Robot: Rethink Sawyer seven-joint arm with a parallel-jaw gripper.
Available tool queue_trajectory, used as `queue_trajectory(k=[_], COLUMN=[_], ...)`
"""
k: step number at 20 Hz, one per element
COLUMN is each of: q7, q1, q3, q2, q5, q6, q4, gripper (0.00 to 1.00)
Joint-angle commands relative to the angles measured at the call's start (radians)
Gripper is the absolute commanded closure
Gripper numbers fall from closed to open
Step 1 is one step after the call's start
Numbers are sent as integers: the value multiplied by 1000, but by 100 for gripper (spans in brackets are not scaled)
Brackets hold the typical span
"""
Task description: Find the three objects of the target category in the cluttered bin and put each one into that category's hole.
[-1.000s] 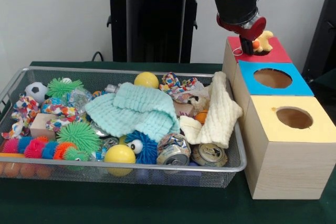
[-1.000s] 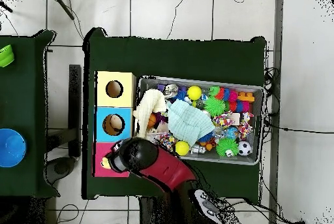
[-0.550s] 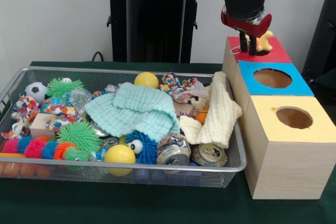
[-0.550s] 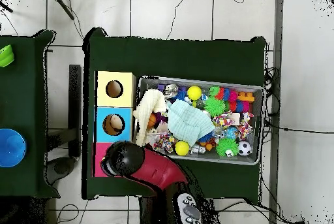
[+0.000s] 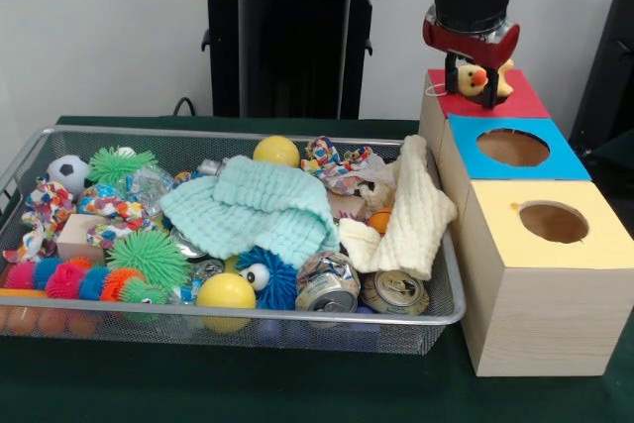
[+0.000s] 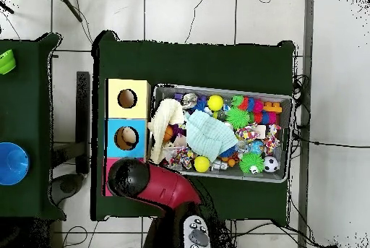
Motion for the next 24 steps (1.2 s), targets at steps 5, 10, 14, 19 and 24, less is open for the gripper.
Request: queue_trajectory(k=[5, 10, 14, 19, 24], q7=[111, 110, 104, 95, 93], q1=[11, 14, 1, -3, -1], q3=[-85, -87, -73, -69, -73], q2=[101, 92, 84, 84, 86], q5=[-97, -101, -101, -108, -114], q6=[-42, -27, -18, -4, 12], q4=[-62, -65, -56, -60, -68], gripper=[0, 0, 100, 100, 100])
